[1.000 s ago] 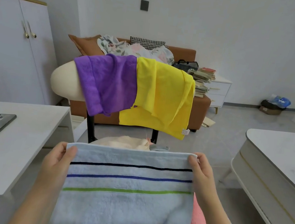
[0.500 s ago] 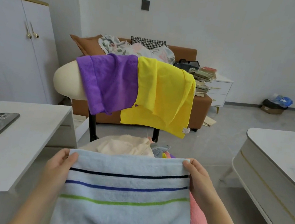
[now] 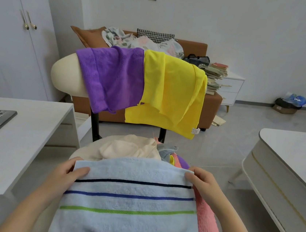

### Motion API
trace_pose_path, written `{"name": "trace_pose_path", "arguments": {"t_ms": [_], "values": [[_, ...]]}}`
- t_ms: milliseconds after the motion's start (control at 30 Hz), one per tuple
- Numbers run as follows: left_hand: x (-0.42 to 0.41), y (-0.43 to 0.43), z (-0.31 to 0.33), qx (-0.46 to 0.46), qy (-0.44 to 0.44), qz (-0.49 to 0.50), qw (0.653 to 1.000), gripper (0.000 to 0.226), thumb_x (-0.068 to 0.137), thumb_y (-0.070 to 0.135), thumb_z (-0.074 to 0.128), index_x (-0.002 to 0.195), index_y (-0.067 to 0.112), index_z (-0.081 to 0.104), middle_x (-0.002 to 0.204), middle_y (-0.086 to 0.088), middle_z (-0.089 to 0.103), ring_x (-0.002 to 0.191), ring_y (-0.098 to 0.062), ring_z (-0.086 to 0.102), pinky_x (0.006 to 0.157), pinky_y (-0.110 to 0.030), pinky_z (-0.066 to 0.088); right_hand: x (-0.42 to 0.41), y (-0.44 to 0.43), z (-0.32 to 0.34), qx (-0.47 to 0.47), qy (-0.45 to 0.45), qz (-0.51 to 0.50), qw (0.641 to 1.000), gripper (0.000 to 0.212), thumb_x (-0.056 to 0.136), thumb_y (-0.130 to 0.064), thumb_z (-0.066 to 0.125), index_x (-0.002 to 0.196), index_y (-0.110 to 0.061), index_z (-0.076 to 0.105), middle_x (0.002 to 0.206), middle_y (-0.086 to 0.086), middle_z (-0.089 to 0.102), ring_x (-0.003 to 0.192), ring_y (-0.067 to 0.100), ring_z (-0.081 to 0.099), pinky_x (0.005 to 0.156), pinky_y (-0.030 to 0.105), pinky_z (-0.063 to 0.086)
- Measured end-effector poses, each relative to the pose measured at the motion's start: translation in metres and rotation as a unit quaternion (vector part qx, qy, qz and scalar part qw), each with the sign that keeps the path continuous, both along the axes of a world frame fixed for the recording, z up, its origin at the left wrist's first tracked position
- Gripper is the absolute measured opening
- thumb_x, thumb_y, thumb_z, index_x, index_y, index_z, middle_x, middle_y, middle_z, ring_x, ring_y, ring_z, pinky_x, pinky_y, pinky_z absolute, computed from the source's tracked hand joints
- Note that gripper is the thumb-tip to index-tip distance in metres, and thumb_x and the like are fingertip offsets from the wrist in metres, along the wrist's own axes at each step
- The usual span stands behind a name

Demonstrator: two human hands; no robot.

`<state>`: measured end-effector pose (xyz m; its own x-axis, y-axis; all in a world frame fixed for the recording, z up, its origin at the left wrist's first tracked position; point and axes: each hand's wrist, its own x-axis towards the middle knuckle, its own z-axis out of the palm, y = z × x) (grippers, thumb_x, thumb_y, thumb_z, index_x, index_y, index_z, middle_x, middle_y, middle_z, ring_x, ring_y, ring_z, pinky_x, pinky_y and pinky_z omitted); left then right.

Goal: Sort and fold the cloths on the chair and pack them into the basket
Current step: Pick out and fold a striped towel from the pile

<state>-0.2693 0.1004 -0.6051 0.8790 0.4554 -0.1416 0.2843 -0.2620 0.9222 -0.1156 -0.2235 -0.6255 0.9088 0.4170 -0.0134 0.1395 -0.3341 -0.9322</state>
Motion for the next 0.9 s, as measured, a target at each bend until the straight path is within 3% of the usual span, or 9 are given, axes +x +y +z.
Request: {"name": "trace_pose_path", "arguments": {"t_ms": [67, 167, 300, 400, 467, 567, 667, 767, 900], "values": [[-0.002, 0.001, 0.003, -0.037, 0.013, -0.031, 0.999, 0.045, 0.062, 0.039, 0.066, 0.089, 0.002, 0.063, 0.08, -0.011, 0.07, 0.077, -0.029, 0.066, 0.068, -0.035, 0.049, -0.002, -0.004, 0.002, 0.002, 0.007, 0.023, 1.0, 0.026, 0.078, -0.039, 0.056, 0.065, -0.017, 0.059, 0.069, -0.002, 0.05, 0.067, 0.011, 0.047, 0.066, 0.026, 0.037], [-0.003, 0.008, 0.004, -0.099, 0.043, -0.058, 0.992, 0.062, 0.058, 0.041, 0.074, 0.102, -0.001, 0.061, 0.096, -0.019, 0.07, 0.092, -0.035, 0.067, 0.078, -0.04, 0.05, -0.003, -0.009, 0.002, -0.006, 0.04, 0.061, 0.997, 0.052, 0.078, -0.048, 0.056, 0.085, 0.002, 0.065, 0.079, 0.013, 0.064, 0.076, 0.014, 0.059, 0.075, 0.028, 0.046], [-0.001, 0.011, 0.001, -0.133, 0.054, -0.057, 0.988, 0.039, 0.082, 0.025, 0.066, 0.11, -0.002, 0.06, 0.102, -0.019, 0.07, 0.099, -0.037, 0.065, 0.094, -0.049, 0.045, -0.003, -0.011, -0.001, -0.009, 0.058, 0.045, 0.997, 0.036, 0.095, -0.033, 0.054, 0.094, -0.002, 0.07, 0.094, 0.014, 0.071, 0.084, 0.018, 0.067, 0.08, 0.028, 0.051], [0.0, 0.007, -0.003, -0.116, 0.023, -0.022, 0.993, 0.021, 0.087, 0.018, 0.06, 0.102, 0.004, 0.066, 0.096, -0.015, 0.072, 0.093, -0.034, 0.067, 0.088, -0.046, 0.049, -0.004, -0.009, -0.002, 0.027, 0.062, 0.01, 0.998, 0.026, 0.094, -0.027, 0.056, 0.095, -0.006, 0.072, 0.094, 0.014, 0.072, 0.088, 0.024, 0.068, 0.083, 0.035, 0.052], [0.001, 0.007, -0.004, -0.089, -0.025, 0.025, 0.995, 0.015, 0.087, 0.015, 0.062, 0.096, 0.005, 0.068, 0.092, -0.017, 0.072, 0.09, -0.036, 0.066, 0.083, -0.046, 0.05, -0.005, -0.006, 0.0, 0.064, 0.059, -0.014, 0.996, 0.027, 0.089, -0.031, 0.062, 0.092, -0.005, 0.072, 0.089, 0.017, 0.07, 0.083, 0.025, 0.064, 0.079, 0.038, 0.05], [0.0, 0.007, -0.002, -0.062, -0.092, 0.089, 0.99, 0.009, 0.085, 0.013, 0.064, 0.087, 0.005, 0.067, 0.079, -0.013, 0.071, 0.079, -0.035, 0.064, 0.07, -0.041, 0.051, -0.006, -0.004, 0.003, 0.136, 0.06, -0.046, 0.988, 0.019, 0.089, -0.019, 0.063, 0.082, -0.002, 0.067, 0.076, 0.01, 0.062, 0.075, 0.022, 0.057, 0.072, 0.035, 0.047], [-0.003, 0.004, 0.005, -0.062, -0.149, 0.123, 0.979, 0.01, 0.083, 0.01, 0.065, 0.08, 0.001, 0.061, 0.065, -0.008, 0.066, 0.062, -0.022, 0.061, 0.051, -0.025, 0.052, -0.008, -0.005, 0.006, 0.191, 0.066, -0.052, 0.978, 0.013, 0.088, -0.008, 0.061, 0.076, -0.004, 0.062, 0.066, 0.003, 0.059, 0.064, 0.014, 0.056, 0.058, 0.023, 0.047], [-0.004, -0.001, 0.008, -0.048, -0.173, 0.142, 0.973, 0.014, 0.08, 0.007, 0.067, 0.074, -0.001, 0.057, 0.066, -0.01, 0.061, 0.05, -0.013, 0.058, 0.04, -0.016, 0.047, -0.006, -0.007, 0.007, 0.217, 0.059, -0.079, 0.971, 0.013, 0.088, 0.002, 0.059, 0.075, -0.002, 0.059, 0.057, -0.003, 0.058, 0.049, 0.004, 0.053, 0.044, 0.014, 0.041], [0.0, -0.007, 0.005, -0.018, -0.175, 0.156, 0.972, 0.018, 0.081, 0.008, 0.069, 0.072, 0.001, 0.055, 0.067, -0.012, 0.059, 0.054, -0.017, 0.054, 0.039, -0.014, 0.044, -0.005, -0.004, 0.004, 0.235, 0.043, -0.127, 0.963, 0.016, 0.087, -0.002, 0.062, 0.072, -0.007, 0.059, 0.061, 0.001, 0.058, 0.057, 0.014, 0.053, 0.048, 0.022, 0.045]]}}
